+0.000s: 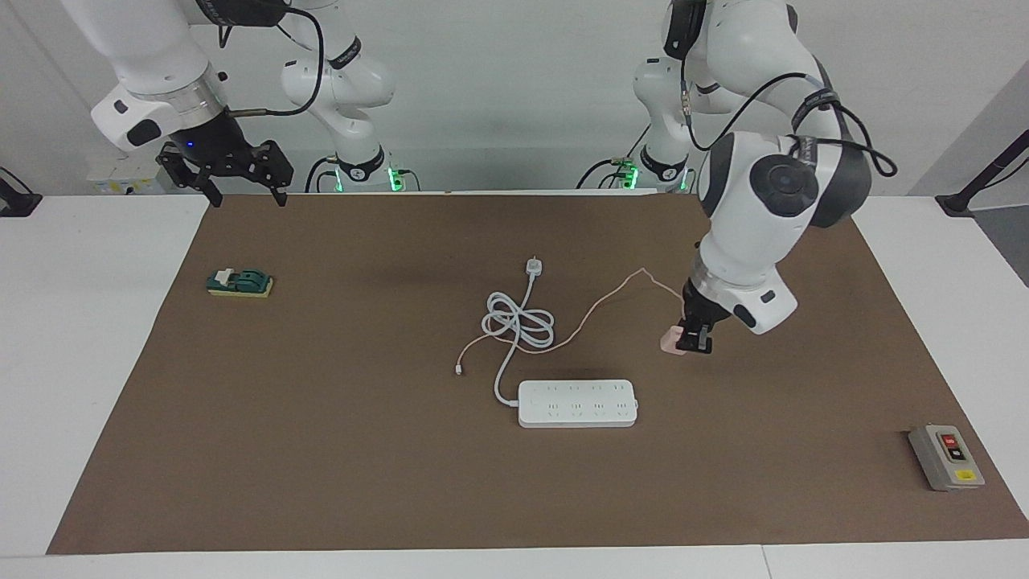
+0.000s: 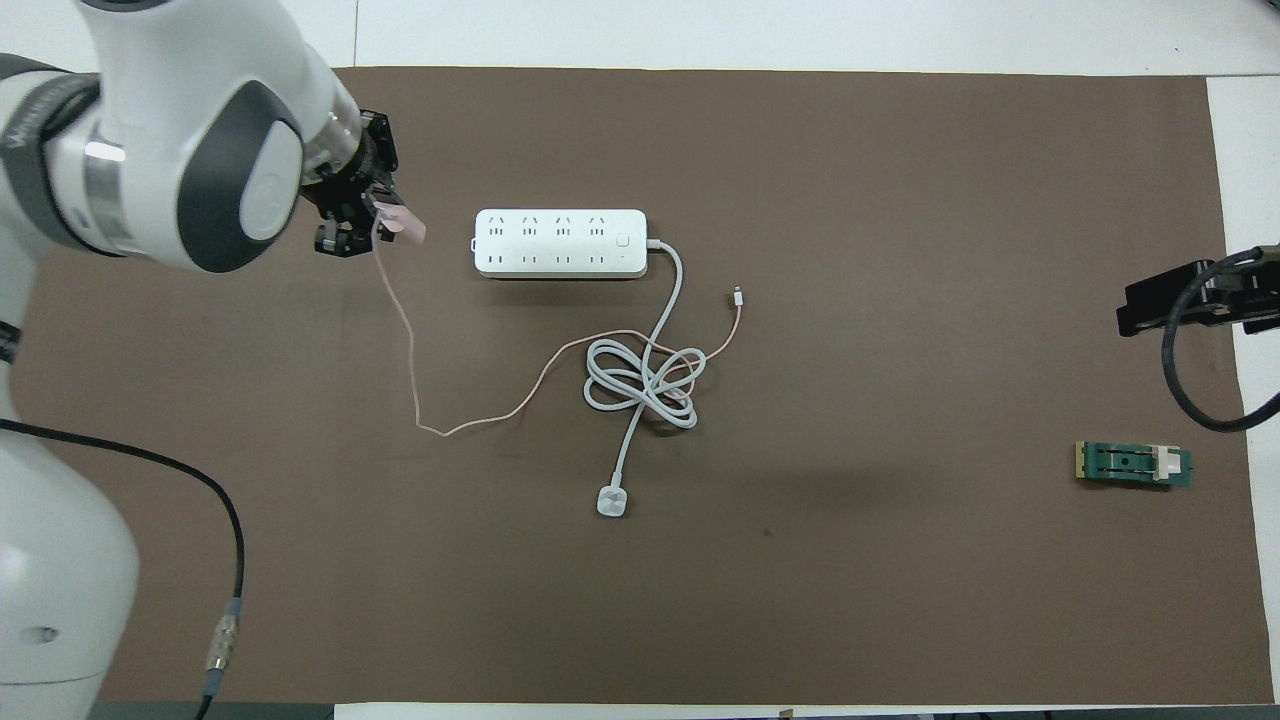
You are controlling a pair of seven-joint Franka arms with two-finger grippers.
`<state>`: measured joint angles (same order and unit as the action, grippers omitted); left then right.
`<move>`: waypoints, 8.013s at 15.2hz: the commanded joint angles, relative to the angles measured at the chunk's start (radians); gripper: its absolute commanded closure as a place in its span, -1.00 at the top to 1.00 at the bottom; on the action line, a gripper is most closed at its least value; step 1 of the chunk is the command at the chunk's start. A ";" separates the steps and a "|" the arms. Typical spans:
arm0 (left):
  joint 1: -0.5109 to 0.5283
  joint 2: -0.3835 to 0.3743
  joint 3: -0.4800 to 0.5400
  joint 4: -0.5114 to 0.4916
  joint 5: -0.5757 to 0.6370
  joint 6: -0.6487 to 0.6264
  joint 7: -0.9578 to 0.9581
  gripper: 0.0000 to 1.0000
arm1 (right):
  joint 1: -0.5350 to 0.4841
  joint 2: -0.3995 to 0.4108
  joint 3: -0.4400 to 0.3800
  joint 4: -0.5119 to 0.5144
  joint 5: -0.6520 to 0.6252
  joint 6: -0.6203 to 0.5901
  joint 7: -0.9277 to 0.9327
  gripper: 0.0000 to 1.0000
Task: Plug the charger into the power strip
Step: 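Push the pink charger into the strip's end socket with the left gripper, then open the left gripper and lift it off the plugged charger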
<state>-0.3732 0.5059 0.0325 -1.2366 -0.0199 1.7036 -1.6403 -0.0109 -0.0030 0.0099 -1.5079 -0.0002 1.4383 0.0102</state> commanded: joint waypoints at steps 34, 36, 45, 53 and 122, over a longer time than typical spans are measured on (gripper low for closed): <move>-0.082 0.204 0.021 0.026 0.009 0.108 -0.328 -1.00 | -0.018 -0.017 0.015 -0.018 -0.018 -0.006 -0.021 1.00; -0.082 0.206 0.023 0.028 0.011 0.111 -0.325 -1.00 | -0.018 -0.017 0.015 -0.018 -0.020 -0.006 -0.021 1.00; -0.084 0.263 0.023 0.095 0.034 0.094 -0.325 -1.00 | -0.018 -0.017 0.015 -0.018 -0.020 -0.006 -0.021 1.00; -0.092 0.253 0.018 0.089 0.034 0.051 -0.314 -1.00 | -0.018 -0.017 0.015 -0.018 -0.018 -0.006 -0.021 1.00; -0.133 0.244 0.021 -0.011 0.043 0.108 -0.346 -1.00 | -0.018 -0.017 0.015 -0.018 -0.018 -0.006 -0.021 1.00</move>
<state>-0.4927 0.7319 0.0664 -1.1704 0.0570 1.7773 -1.9565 -0.0110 -0.0030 0.0099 -1.5079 -0.0003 1.4383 0.0102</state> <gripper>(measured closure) 0.714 0.000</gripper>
